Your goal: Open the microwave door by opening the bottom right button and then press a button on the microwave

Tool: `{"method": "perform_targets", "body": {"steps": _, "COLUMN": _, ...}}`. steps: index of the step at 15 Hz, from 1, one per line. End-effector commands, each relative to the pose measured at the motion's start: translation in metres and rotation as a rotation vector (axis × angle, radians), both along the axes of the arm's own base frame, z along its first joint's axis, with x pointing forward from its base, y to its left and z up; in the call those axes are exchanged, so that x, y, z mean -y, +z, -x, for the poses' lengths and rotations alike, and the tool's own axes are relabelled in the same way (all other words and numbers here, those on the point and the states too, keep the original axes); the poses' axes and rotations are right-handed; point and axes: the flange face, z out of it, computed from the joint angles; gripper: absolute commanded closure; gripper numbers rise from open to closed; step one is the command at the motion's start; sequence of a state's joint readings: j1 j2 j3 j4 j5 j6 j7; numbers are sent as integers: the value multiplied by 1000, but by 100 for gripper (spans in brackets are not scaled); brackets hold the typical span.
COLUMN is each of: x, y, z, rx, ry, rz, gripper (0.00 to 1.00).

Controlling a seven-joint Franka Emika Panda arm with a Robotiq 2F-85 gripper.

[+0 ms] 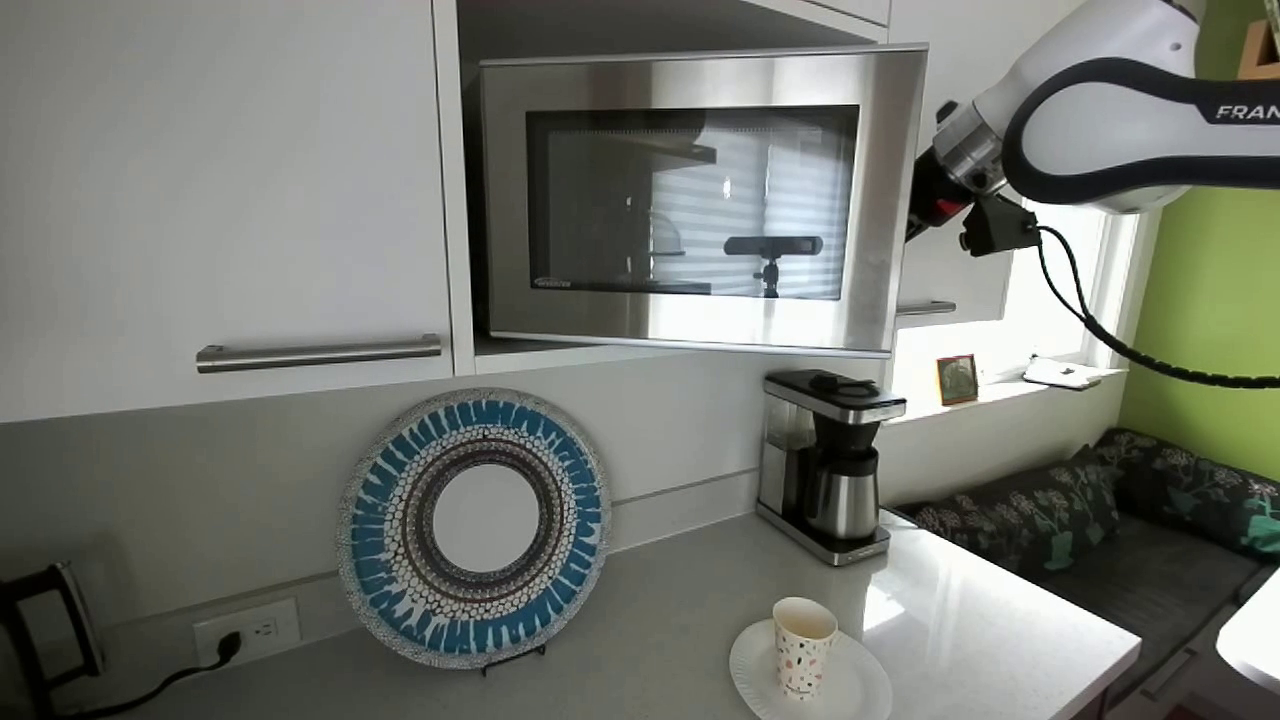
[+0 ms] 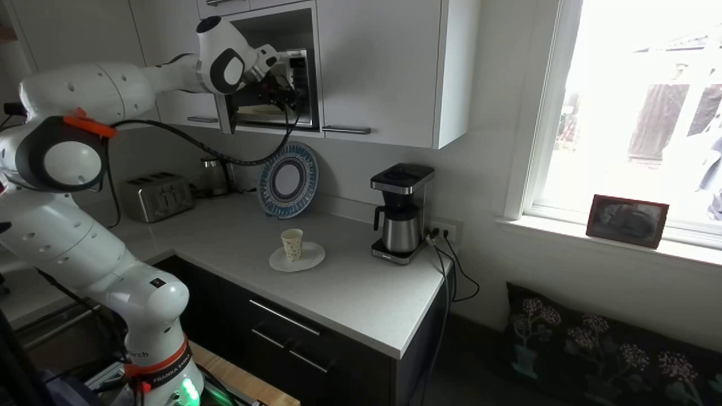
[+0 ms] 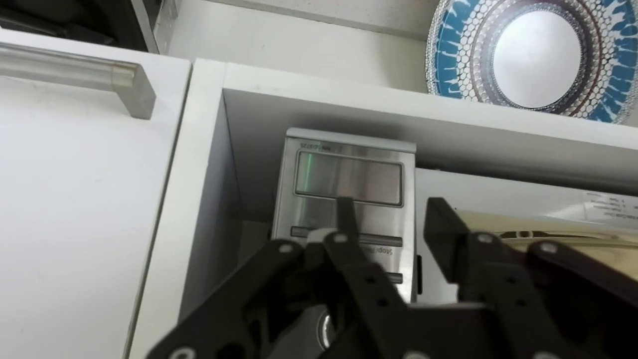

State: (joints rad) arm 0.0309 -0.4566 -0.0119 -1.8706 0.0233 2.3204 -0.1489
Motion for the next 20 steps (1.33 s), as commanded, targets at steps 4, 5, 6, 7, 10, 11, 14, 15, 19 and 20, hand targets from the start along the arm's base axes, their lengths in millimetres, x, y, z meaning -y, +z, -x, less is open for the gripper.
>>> {"method": "perform_targets", "body": {"steps": 4, "x": 6, "y": -14, "z": -1, "rx": 34, "ry": -2, "rz": -34, "gripper": 100}}
{"method": "perform_targets", "body": {"steps": 5, "x": 6, "y": -16, "z": -3, "rx": 40, "ry": -3, "rz": -37, "gripper": 100}}
{"method": "perform_targets", "body": {"steps": 6, "x": 7, "y": -18, "z": -4, "rx": 46, "ry": -4, "rz": -36, "gripper": 100}}
{"method": "perform_targets", "body": {"steps": 7, "x": 7, "y": -19, "z": -6, "rx": 56, "ry": -2, "rz": -39, "gripper": 100}}
{"method": "perform_targets", "body": {"steps": 10, "x": 4, "y": -20, "z": -7, "rx": 84, "ry": 4, "rz": -42, "gripper": 100}}
{"method": "perform_targets", "body": {"steps": 11, "x": 3, "y": -20, "z": -7, "rx": 89, "ry": 6, "rz": -44, "gripper": 100}}
{"method": "perform_targets", "body": {"steps": 14, "x": 0, "y": -22, "z": -8, "rx": 100, "ry": 8, "rz": -44, "gripper": 100}}
{"method": "perform_targets", "body": {"steps": 15, "x": 0, "y": -23, "z": -9, "rx": 101, "ry": 6, "rz": -42, "gripper": 100}}
{"method": "perform_targets", "body": {"steps": 19, "x": 0, "y": -17, "z": -11, "rx": 93, "ry": -2, "rz": -25, "gripper": 99}}
{"method": "perform_targets", "body": {"steps": 20, "x": 0, "y": -16, "z": -11, "rx": 94, "ry": -2, "rz": -25, "gripper": 99}}
